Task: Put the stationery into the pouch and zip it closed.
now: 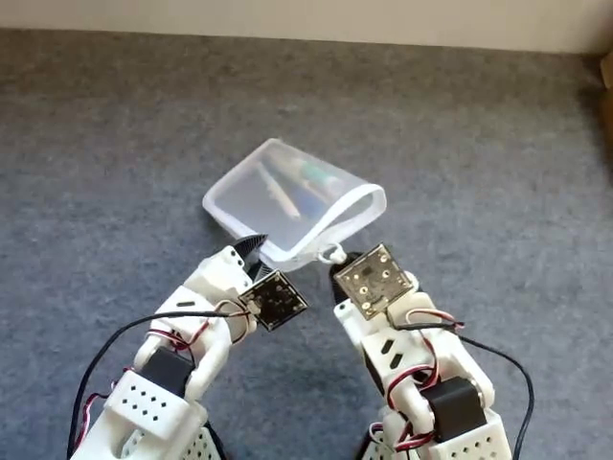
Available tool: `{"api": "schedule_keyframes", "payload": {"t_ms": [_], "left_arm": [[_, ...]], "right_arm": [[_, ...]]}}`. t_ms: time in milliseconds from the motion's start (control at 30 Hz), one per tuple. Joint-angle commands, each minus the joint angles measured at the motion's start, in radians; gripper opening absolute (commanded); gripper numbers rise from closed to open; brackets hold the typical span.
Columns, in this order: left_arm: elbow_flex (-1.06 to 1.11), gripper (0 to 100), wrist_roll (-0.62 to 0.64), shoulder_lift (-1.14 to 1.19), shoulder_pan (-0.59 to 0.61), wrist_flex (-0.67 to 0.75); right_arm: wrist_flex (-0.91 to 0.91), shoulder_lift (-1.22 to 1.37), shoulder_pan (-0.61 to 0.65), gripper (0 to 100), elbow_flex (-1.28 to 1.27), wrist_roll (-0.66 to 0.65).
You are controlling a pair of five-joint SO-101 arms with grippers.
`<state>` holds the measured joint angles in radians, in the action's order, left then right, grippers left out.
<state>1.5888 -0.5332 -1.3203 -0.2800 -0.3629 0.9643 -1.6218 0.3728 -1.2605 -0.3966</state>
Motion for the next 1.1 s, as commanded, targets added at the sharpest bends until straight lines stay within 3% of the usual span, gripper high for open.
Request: {"api": "schedule_keyframes", "payload": {"t_ms": [0, 700, 1067], "left_arm": [[-0.027, 1, 0.021, -0.005, 0.051, -0.002], [-0.028, 1, 0.021, -0.005, 0.079, 0.000], [-0.028, 1, 0.021, -0.005, 0.081, -0.002]], "right_arm": [[-0.059, -0.015, -0.093, 0.5, 0.010, 0.003], [-0.079, -0.013, -0.119, 0.5, 0.010, 0.003], [-0.139, -0.007, -0.211, 0.5, 0.008, 0.003]]}}
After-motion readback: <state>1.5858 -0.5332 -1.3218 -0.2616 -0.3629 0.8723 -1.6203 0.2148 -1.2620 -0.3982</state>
